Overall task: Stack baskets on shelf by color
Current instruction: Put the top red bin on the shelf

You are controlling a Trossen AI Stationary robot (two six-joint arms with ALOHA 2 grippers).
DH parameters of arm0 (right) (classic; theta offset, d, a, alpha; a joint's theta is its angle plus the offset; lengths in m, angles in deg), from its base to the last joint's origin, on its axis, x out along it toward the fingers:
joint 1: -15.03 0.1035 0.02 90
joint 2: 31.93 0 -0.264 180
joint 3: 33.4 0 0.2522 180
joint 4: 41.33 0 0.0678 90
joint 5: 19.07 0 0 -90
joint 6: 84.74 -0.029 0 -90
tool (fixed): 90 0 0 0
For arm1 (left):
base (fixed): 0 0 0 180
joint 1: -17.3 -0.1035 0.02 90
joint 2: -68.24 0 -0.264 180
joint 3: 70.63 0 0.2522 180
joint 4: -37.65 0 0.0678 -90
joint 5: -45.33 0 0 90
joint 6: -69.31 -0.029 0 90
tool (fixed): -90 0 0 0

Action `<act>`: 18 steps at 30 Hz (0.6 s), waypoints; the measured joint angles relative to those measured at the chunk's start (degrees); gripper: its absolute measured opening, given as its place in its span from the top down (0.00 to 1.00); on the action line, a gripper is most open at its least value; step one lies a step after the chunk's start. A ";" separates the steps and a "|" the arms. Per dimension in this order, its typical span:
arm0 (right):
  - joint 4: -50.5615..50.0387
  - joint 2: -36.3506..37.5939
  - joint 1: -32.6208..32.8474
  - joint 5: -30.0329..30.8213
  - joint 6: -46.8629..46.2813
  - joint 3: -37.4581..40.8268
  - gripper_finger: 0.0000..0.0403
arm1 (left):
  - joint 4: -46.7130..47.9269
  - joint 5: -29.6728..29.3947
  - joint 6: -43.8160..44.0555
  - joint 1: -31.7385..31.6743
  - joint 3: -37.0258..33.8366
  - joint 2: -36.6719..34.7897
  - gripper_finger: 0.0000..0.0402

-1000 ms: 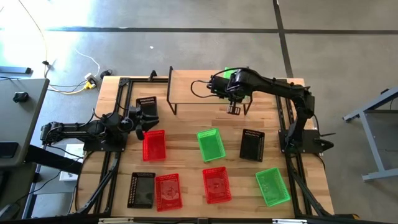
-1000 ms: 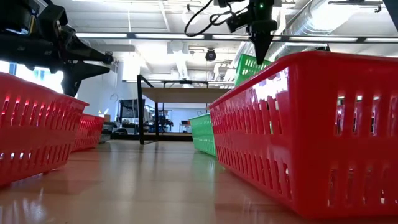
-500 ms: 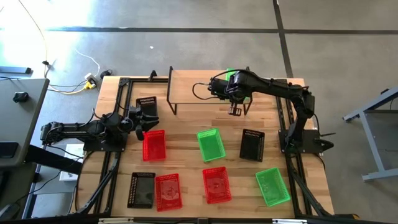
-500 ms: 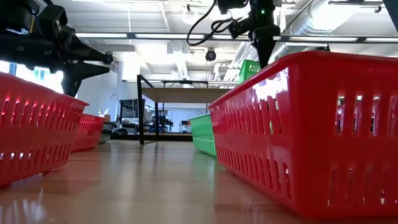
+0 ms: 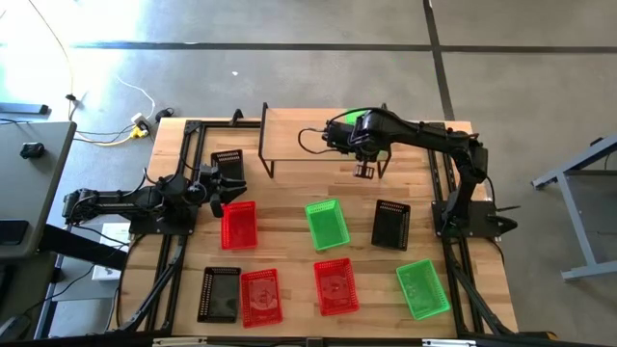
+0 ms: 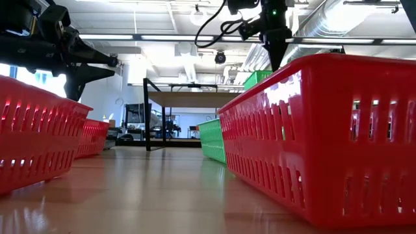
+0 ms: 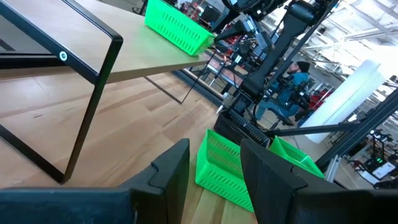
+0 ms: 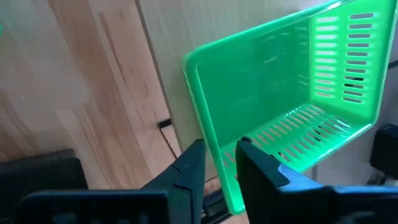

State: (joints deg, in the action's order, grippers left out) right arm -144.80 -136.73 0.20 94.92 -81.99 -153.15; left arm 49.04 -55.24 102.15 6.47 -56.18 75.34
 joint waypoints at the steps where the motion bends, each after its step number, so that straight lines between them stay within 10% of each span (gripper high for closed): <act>1: 0.08 0.01 0.00 -0.09 -0.52 0.00 0.81 | -0.01 -0.01 0.00 -0.02 -0.01 0.01 0.67; 18: -0.28 0.31 1.07 -3.57 -12.23 -10.49 0.77 | -0.63 -0.15 2.36 -0.02 0.00 0.01 0.56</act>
State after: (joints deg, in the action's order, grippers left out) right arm -145.09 -136.42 1.27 91.35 -94.22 -163.65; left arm 48.41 -55.39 104.51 6.46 -56.18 75.35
